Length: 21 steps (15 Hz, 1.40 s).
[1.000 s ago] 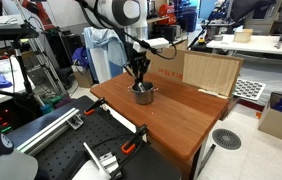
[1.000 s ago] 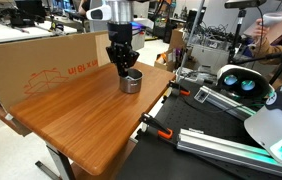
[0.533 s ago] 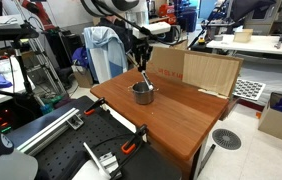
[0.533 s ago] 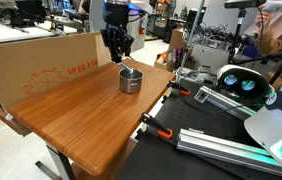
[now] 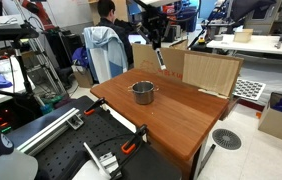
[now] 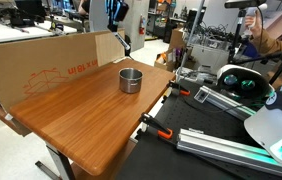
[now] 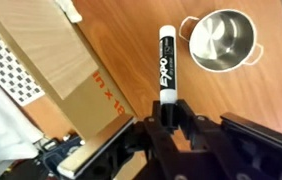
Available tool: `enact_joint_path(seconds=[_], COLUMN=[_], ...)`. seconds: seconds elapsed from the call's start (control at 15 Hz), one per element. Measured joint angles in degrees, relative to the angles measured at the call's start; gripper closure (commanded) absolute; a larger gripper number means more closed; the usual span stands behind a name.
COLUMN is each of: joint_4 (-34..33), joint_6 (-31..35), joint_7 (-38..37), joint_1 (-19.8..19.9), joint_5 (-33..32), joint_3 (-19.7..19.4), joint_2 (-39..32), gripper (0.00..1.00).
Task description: Take the black marker out of the silver pot
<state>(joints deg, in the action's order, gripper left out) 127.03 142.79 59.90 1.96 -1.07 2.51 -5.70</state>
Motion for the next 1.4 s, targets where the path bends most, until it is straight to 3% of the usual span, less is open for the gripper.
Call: enact_joint_path(seconds=[0.53,1.4], joint_4=[0.12,-6.63], joint_6=[-0.01,0.02], joint_7=[-11.46,-20.13], joint_1=[6.67,9.62], joint_5=[1.57,3.71], joint_3=[-6.53,-5.27], joint_2=[-4.43,-19.55], gripper=[0.94,0.94])
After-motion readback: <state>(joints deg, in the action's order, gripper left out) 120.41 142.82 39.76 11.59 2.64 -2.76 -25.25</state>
